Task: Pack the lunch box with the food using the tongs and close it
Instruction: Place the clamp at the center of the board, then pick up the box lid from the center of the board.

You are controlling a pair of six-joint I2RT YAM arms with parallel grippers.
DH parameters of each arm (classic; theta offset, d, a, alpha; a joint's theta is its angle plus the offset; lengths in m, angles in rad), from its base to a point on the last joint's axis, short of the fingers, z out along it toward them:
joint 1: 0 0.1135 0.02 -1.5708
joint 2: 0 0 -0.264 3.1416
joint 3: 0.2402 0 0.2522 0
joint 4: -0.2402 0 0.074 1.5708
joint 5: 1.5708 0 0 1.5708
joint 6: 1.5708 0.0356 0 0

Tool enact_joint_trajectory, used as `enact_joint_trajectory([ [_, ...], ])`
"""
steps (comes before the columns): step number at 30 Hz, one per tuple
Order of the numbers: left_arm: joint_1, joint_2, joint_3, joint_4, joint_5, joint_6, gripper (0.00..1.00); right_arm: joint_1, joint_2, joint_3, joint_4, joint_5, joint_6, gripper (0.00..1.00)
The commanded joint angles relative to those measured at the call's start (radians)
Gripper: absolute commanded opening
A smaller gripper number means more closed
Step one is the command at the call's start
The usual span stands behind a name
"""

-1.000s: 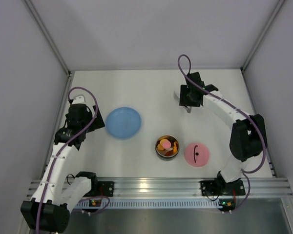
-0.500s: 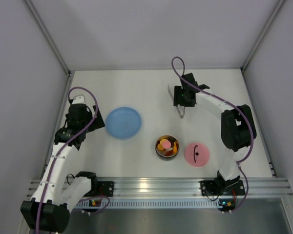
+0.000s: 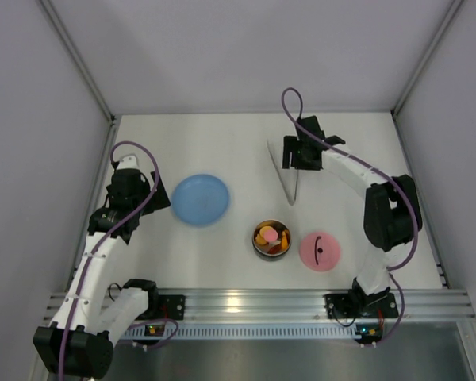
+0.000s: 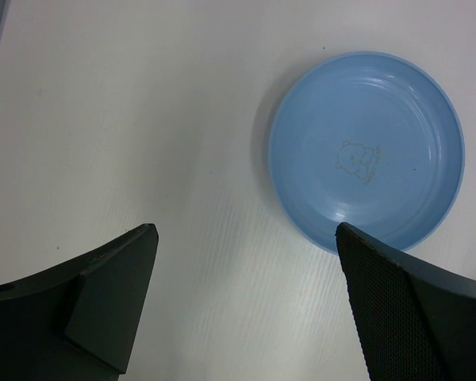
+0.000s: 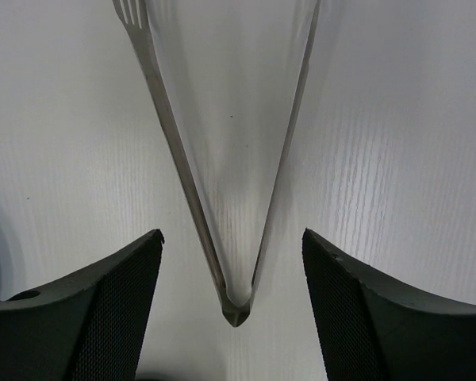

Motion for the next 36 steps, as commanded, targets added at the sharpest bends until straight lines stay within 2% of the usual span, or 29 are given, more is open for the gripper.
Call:
enact_joint_trajectory([
  [1, -0.003, -0.004, -0.004, 0.007, -0.006, 0.007, 0.99, -0.010, -0.242, -0.121, -0.029, 0.050, 0.020, 0.70],
  [4, -0.003, -0.010, -0.006, 0.007, -0.005, 0.007, 0.99, -0.010, -0.425, -0.265, -0.044, 0.047, 0.047, 0.68],
  [9, -0.009, -0.014, -0.006, 0.009, 0.000, 0.007, 0.99, 0.012, -0.769, -0.601, -0.071, -0.014, 0.146, 0.60],
  [12, -0.012, -0.013, -0.006, 0.010, 0.003, 0.008, 0.99, 0.057, -0.908, -0.717, -0.108, 0.010, 0.194, 0.57],
  [15, -0.012, -0.013, -0.006, 0.007, 0.003, 0.008, 0.99, 0.097, -0.965, -0.767, -0.157, 0.037, 0.220, 0.56],
  [27, -0.013, -0.010, -0.006, 0.010, 0.003, 0.008, 0.99, 0.154, -0.872, -0.873, -0.088, 0.070, 0.283, 0.48],
  [33, -0.013, -0.011, -0.006, 0.009, 0.004, 0.007, 0.99, 0.252, -0.838, -0.881, -0.082, 0.111, 0.336, 0.46],
  [36, -0.015, -0.013, -0.006, 0.009, 0.001, 0.008, 0.99, 0.279, -0.818, -0.883, -0.081, 0.131, 0.353, 0.38],
])
